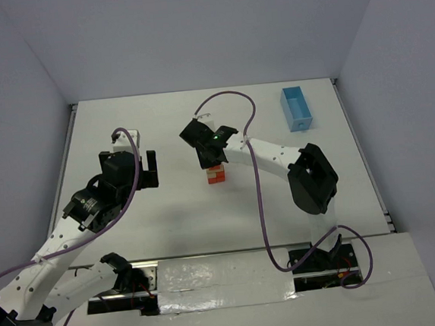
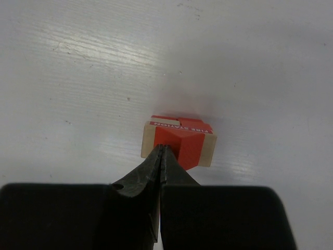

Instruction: Build the wood block tower

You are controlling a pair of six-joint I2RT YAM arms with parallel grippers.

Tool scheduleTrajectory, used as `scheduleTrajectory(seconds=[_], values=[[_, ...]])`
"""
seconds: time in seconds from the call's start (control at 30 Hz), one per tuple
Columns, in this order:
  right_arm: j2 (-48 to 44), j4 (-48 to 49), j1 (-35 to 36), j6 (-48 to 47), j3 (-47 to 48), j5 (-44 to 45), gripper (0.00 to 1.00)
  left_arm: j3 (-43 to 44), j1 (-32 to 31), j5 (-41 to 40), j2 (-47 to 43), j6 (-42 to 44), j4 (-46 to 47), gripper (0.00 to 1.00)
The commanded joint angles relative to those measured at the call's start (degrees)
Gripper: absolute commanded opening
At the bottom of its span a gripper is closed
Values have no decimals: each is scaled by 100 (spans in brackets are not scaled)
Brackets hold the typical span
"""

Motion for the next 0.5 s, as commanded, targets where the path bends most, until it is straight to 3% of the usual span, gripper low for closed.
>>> scheduleTrajectory(seconds=[0.0, 0.47], values=[[18, -83, -46, -33, 96, 17, 0, -15, 31, -5, -67, 102, 114, 100], [-263, 5, -46, -33, 114, -150, 0, -16, 31, -31, -67, 67, 96, 100]])
